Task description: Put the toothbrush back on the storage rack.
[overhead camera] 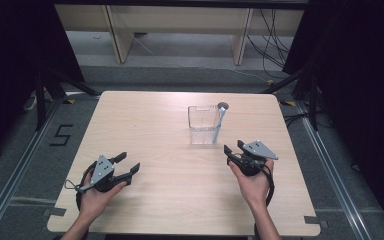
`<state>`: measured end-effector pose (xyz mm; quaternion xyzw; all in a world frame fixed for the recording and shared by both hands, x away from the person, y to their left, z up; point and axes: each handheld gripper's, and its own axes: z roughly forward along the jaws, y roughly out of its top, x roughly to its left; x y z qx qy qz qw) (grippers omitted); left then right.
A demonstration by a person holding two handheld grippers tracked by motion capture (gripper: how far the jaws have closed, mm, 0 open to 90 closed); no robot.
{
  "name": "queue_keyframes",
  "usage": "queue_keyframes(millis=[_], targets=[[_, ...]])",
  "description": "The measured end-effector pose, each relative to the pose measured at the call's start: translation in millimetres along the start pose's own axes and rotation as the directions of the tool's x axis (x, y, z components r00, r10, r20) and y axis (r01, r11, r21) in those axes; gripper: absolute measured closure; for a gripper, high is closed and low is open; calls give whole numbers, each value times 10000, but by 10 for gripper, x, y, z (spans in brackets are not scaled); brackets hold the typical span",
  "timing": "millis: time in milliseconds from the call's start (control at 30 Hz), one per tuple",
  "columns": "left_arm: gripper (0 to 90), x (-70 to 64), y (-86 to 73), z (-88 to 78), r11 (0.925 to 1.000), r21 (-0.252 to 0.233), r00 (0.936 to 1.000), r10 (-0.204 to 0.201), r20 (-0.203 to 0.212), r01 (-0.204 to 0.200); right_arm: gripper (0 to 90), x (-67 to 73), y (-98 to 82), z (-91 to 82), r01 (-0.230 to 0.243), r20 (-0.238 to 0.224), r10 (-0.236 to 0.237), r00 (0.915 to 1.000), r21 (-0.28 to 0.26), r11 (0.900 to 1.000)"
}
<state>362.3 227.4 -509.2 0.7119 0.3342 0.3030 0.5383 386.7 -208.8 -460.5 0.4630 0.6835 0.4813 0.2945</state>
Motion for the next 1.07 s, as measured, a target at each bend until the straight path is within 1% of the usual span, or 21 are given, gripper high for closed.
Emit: queue_keyframes(millis=[33, 67, 100, 133, 167, 233, 300, 333, 367, 400, 433, 533, 567, 667, 700, 767, 867, 900, 933, 967, 1067], targets=[[344, 4, -2, -2, 10000, 20, 10000, -2, -9, 2, 448, 23, -22, -25, -240, -63, 241, 9997, 49, 9997], [345, 5, -4, -3, 10000, 25, 10000, -7, -19, 7, 448, 19, -35, -56, -100, 25, 99, 9999, 224, 9997], [344, 7, -5, -3, 10000, 30, 10000, -11, -26, 11, 448, 20, -60, -69, -120, -163, 121, 9998, 97, 9999], [345, 9, -7, -3, 10000, 27, 10000, -19, -36, 19, 447, 11, -80, -89, 91, -96, -91, 9999, 75, 9999], [344, 14, -10, -3, 10000, 42, 10000, -4, -51, 4, 448, 10, -119, -140, -14, -20, 14, 10000, 264, 9997], [344, 20, -15, -5, 10000, 82, 10000, -14, -89, 15, 448, -1, -143, -152, 42, -73, -41, 10000, 179, 9998], [344, 24, -20, -8, 10000, 88, 9999, -40, -94, 41, 448, 14, -198, -200, -359, -41, 361, 9993, 368, 9987], [344, 25, -22, -7, 10000, 65, 9999, -55, -91, 55, 447, -6, -233, -213, -197, -109, 200, 9997, 260, 9995], [344, 27, -24, -8, 9999, 84, 9999, -57, -98, 58, 447, 9, -254, -237, -455, -147, 461, 9988, 405, 9981], [344, 31, -26, -9, 9999, 104, 9999, -55, -106, 56, 446, 2, -280, -258, -430, -161, 437, 9989, 402, 9983], [344, 31, -28, -7, 9999, 89, 9999, -83, -140, 84, 446, -19, -309, -259, -187, -147, 190, 9997, 212, 9996], [344, 42, -33, 15, 9999, -115, 10000, 28, -77, -29, 445, -29, -373, -326, -256, -89, 258, 9996, 242, 9994], [344, 36, -36, 12, 9999, -97, 10000, -47, -78, 46, 445, -31, -386, -357, -70, 102, 67, 9999, 324, 9994], [344, 27, -42, 9, 9999, -77, 9999, -76, -81, 75, 443, -6, -452, -369, -277, -6, 278, 9996, 225, 9994], [344, 21, -39, -6, 9999, 104, 9998, -77, -174, 79, 442, -12, -466, -382, -128, 86, 125, 9999, 289, 9995], [344, 32, -43, 10, 9999, -116, 10000, -28, -68, 27, 440, 5, -500, -389, -463, -18, 465, 9989, 420, 9980], [344, 31, -43, -7, 10000, 18, 9998, -88, -169, 89, 439, 1, -512, -376, -356, -73, 359, 9993, 303, 9989], [344, 35, -45, -7, 10000, -7, 9998, -90, -181, 90, 439, -9, -511, -394, -204, 132, 199, 9997, 356, 9992], [344, 39, -45, -18, 9999, 81, 9997, -83, -220, 85, 439, -10, -518, -383, -214, 88, 211, 9997, 282, 9994], [344, 44, -47, -21, 9999, 74, 9997, -87, -229, 88, 439, 18, -518, -400, -551, 131, 544, 9984, 573, 9968], [344, 54, -50, -28, 9999, 75, 9996, -111, -259, 113, 439, 2, -506, -385, -189, 108, 186, 9998, 309, 9993]])
